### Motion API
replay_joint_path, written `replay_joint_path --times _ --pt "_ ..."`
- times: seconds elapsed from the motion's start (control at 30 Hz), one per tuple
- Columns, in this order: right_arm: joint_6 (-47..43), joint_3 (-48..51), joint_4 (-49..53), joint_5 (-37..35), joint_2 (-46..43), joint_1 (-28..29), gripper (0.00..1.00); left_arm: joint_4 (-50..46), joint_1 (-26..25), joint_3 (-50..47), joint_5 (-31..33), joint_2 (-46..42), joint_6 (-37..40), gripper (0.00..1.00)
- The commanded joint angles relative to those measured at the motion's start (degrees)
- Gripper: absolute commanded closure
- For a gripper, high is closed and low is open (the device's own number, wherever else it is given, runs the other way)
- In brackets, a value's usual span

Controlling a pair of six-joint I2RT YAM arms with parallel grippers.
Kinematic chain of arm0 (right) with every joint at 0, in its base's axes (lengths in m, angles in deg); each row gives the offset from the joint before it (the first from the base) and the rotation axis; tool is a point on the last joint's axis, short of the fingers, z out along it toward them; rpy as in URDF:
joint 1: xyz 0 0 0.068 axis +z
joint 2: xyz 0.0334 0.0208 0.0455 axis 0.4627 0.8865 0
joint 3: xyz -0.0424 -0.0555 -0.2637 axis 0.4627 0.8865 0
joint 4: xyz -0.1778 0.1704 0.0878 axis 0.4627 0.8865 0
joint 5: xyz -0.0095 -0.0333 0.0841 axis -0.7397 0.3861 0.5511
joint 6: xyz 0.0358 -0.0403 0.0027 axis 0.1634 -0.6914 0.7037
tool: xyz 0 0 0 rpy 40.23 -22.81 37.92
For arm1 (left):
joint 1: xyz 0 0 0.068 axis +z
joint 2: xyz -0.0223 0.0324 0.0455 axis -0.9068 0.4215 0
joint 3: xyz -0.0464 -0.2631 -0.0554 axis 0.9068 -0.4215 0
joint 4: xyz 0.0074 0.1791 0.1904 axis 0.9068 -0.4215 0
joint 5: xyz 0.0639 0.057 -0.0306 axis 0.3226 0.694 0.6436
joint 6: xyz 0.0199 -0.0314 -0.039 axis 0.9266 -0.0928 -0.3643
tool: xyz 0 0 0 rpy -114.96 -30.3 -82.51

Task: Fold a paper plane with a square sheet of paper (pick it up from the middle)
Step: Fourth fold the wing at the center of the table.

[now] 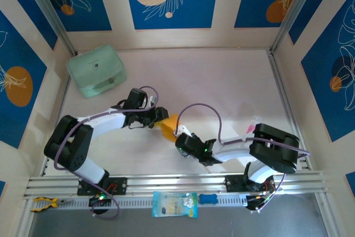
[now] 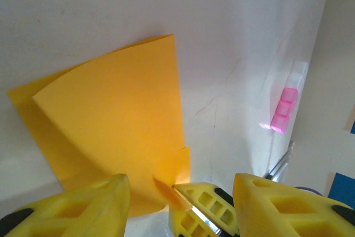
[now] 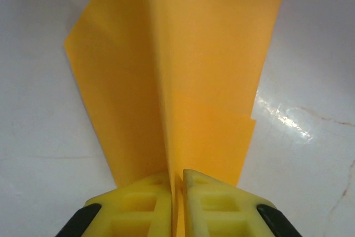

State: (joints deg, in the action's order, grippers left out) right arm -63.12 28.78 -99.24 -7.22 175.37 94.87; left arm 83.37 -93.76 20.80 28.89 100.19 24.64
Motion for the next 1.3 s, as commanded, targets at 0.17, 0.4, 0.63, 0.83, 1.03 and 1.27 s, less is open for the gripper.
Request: replay_joint_path --times 0.17,0.4,0.63,0.83,1.03,1.27 --pt "5.84 -0.59 -2.63 4.42 2.31 -1.12 0.87 -6.13 0.30 1.50 3.50 -2.82 2.82 0.47" --pt "9.82 2.75 -8.07 10.53 1.09 -3.77 0.88 -6.25 0.41 1.43 3.67 -3.00 2.79 0.48" --pt "13.40 4.97 -12.28 16.21 1.64 -6.25 0.88 -5.93 0.49 0.92 3.70 -2.91 2.56 0.54" --pt "15.71 6.07 -15.24 19.11 2.28 -7.76 0.88 -5.20 0.50 0.66 3.55 -3.00 2.23 0.71" --pt "18.45 7.80 -19.47 21.42 3.16 -8.81 0.88 -1.68 0.52 -0.67 1.88 -2.29 0.73 0.93" --pt "21.58 8.53 -20.73 23.30 4.12 -10.10 0.88 2.59 0.30 -1.55 -0.93 -0.56 -0.85 1.00"
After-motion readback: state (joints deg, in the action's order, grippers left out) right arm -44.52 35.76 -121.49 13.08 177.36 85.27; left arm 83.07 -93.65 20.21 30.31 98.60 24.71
